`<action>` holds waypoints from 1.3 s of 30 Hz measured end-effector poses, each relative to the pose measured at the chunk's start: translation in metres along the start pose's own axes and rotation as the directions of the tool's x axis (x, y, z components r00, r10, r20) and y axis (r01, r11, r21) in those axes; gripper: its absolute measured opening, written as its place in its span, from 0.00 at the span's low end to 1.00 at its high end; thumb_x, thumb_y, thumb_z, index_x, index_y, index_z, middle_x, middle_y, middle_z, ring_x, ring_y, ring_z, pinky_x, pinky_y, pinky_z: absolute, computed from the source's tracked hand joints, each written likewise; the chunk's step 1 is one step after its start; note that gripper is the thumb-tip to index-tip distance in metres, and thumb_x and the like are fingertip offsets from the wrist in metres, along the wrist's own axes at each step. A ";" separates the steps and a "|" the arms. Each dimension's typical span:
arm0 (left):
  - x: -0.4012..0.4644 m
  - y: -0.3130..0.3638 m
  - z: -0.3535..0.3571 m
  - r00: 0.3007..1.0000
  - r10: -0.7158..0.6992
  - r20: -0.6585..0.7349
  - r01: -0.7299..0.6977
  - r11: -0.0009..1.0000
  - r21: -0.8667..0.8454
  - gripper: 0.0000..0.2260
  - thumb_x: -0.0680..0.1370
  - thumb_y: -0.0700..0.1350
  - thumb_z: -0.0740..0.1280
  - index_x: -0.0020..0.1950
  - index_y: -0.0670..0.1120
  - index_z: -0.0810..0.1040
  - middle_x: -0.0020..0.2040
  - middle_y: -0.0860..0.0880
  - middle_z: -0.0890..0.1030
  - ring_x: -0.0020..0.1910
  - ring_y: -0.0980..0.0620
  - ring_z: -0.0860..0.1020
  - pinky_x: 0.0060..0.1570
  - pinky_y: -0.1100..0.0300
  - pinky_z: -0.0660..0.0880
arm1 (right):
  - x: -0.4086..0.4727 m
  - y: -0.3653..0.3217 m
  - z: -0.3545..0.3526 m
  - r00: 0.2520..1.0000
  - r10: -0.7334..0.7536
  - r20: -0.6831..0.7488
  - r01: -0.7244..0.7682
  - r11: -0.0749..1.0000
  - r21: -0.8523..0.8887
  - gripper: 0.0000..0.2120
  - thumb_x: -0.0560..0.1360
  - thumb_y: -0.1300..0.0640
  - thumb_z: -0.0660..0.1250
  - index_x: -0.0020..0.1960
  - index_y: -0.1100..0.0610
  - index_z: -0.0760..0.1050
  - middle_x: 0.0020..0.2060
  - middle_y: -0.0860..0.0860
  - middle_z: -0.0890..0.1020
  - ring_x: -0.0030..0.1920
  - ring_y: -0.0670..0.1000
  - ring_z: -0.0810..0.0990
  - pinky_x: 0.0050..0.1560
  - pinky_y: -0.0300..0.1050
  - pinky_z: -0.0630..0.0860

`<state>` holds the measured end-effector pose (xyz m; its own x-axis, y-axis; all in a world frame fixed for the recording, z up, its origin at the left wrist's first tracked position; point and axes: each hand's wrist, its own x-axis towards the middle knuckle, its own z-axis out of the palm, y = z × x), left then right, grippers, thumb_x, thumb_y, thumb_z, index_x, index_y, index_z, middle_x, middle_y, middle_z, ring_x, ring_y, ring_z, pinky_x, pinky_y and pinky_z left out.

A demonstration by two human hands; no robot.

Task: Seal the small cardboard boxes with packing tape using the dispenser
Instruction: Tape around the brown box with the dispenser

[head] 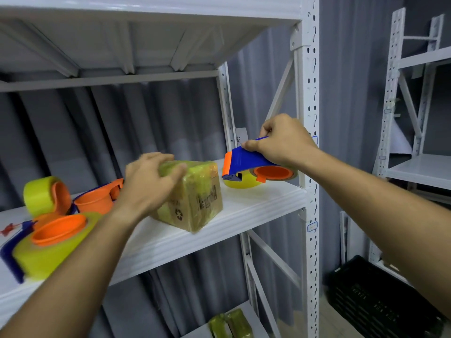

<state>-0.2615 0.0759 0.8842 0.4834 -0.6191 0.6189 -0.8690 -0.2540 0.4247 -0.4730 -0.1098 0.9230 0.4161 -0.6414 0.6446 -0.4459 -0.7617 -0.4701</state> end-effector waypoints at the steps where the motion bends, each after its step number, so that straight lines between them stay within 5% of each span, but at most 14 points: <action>1: -0.002 0.005 0.006 0.998 0.020 0.055 -0.022 0.999 0.028 0.30 0.71 0.71 0.62 0.63 0.53 0.81 0.63 0.51 0.78 0.68 0.47 0.71 0.74 0.46 0.62 | 0.000 0.000 0.002 1.000 0.001 0.001 -0.001 1.000 0.004 0.23 0.69 0.39 0.75 0.30 0.55 0.72 0.27 0.49 0.78 0.33 0.49 0.77 0.31 0.43 0.66; 3: -0.003 0.009 0.015 0.992 0.062 0.112 -0.073 0.993 0.098 0.31 0.70 0.75 0.63 0.62 0.55 0.80 0.59 0.55 0.79 0.64 0.50 0.72 0.72 0.44 0.63 | -0.001 -0.001 0.006 1.000 0.005 -0.005 -0.005 1.000 0.015 0.24 0.68 0.39 0.76 0.29 0.56 0.71 0.27 0.50 0.77 0.33 0.50 0.77 0.31 0.43 0.66; 8: -0.001 -0.003 0.012 0.984 0.138 0.112 -0.131 0.989 -0.064 0.21 0.77 0.60 0.69 0.66 0.52 0.80 0.64 0.57 0.80 0.67 0.54 0.74 0.70 0.49 0.69 | -0.003 0.002 0.010 1.000 0.009 0.000 -0.009 0.999 0.035 0.23 0.68 0.39 0.76 0.31 0.56 0.73 0.28 0.51 0.78 0.34 0.51 0.78 0.31 0.44 0.68; 15: 0.000 -0.002 0.007 0.962 0.217 0.163 -0.225 0.974 0.029 0.27 0.75 0.68 0.64 0.69 0.56 0.77 0.64 0.59 0.79 0.64 0.55 0.75 0.69 0.49 0.69 | -0.004 0.002 0.015 1.000 0.002 -0.001 -0.002 0.999 0.052 0.23 0.69 0.39 0.75 0.31 0.56 0.72 0.28 0.49 0.78 0.34 0.50 0.78 0.31 0.43 0.67; 18: 0.000 -0.005 -0.006 0.955 0.109 0.274 -0.175 0.957 0.230 0.40 0.63 0.83 0.56 0.72 0.69 0.68 0.68 0.66 0.68 0.65 0.52 0.65 0.64 0.50 0.60 | -0.003 0.002 0.016 1.000 -0.009 -0.008 0.009 0.999 0.041 0.22 0.69 0.39 0.75 0.32 0.56 0.74 0.29 0.49 0.79 0.36 0.50 0.79 0.33 0.44 0.69; 21: 0.012 -0.010 -0.027 0.918 0.053 0.393 -0.199 0.918 0.342 0.36 0.62 0.79 0.67 0.68 0.79 0.61 0.73 0.68 0.61 0.63 0.51 0.58 0.62 0.49 0.55 | -0.005 0.002 0.019 1.000 0.013 -0.026 -0.012 0.999 0.047 0.21 0.69 0.40 0.75 0.34 0.56 0.74 0.31 0.49 0.79 0.38 0.51 0.80 0.34 0.44 0.70; 24: 0.024 -0.012 -0.037 0.911 0.040 0.410 -0.201 0.912 0.357 0.33 0.65 0.67 0.76 0.67 0.71 0.69 0.73 0.65 0.68 0.62 0.51 0.61 0.68 0.48 0.59 | -0.011 0.001 0.020 0.999 0.036 -0.018 -0.035 0.997 0.069 0.21 0.68 0.40 0.75 0.34 0.56 0.74 0.30 0.50 0.79 0.38 0.52 0.80 0.34 0.45 0.71; 28: 0.025 -0.010 -0.040 0.887 0.054 0.458 -0.167 0.963 0.212 0.28 0.61 0.65 0.80 0.53 0.61 0.70 0.71 0.60 0.71 0.69 0.51 0.68 0.68 0.46 0.67 | -0.024 -0.006 0.015 0.999 0.033 -0.006 -0.032 0.997 0.064 0.22 0.68 0.40 0.75 0.32 0.55 0.72 0.29 0.48 0.78 0.37 0.52 0.79 0.34 0.44 0.70; 30: 0.022 -0.007 -0.044 0.876 0.041 0.480 -0.131 0.979 0.155 0.29 0.61 0.65 0.81 0.51 0.59 0.68 0.59 0.56 0.81 0.55 0.52 0.81 0.54 0.45 0.80 | -0.031 -0.012 0.009 0.999 0.043 -0.011 -0.042 0.998 0.049 0.22 0.68 0.40 0.76 0.32 0.55 0.71 0.29 0.48 0.77 0.36 0.51 0.78 0.33 0.44 0.69; 32: 0.018 -0.008 -0.049 0.862 0.037 0.505 -0.126 0.982 0.142 0.30 0.61 0.61 0.81 0.52 0.58 0.66 0.48 0.53 0.83 0.45 0.52 0.83 0.46 0.46 0.82 | -0.038 -0.019 0.003 0.999 0.048 -0.022 -0.047 0.999 0.025 0.23 0.68 0.40 0.76 0.32 0.57 0.73 0.29 0.49 0.78 0.36 0.52 0.78 0.32 0.45 0.70; 35: 0.008 -0.008 -0.056 0.853 0.097 0.513 -0.238 0.947 0.217 0.32 0.63 0.51 0.79 0.58 0.61 0.63 0.56 0.52 0.75 0.57 0.48 0.74 0.56 0.44 0.75 | -0.050 -0.034 -0.006 0.998 0.050 -0.043 -0.051 0.999 -0.013 0.23 0.68 0.39 0.75 0.38 0.60 0.78 0.32 0.51 0.81 0.38 0.52 0.80 0.36 0.47 0.75; 39: -0.012 -0.007 -0.069 0.890 0.239 0.389 -0.368 0.880 0.301 0.35 0.60 0.58 0.80 0.61 0.65 0.64 0.59 0.56 0.69 0.59 0.49 0.66 0.57 0.49 0.61 | -0.070 -0.063 -0.013 0.995 0.056 -0.083 -0.062 0.996 -0.070 0.21 0.68 0.39 0.74 0.39 0.58 0.78 0.33 0.50 0.81 0.39 0.53 0.80 0.31 0.42 0.67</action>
<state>-0.2543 0.1367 0.9195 0.1813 -0.9004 0.3956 -0.9741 -0.2196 -0.0534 -0.4841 -0.0156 0.9149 0.3236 -0.6731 0.6649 -0.5254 -0.7123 -0.4654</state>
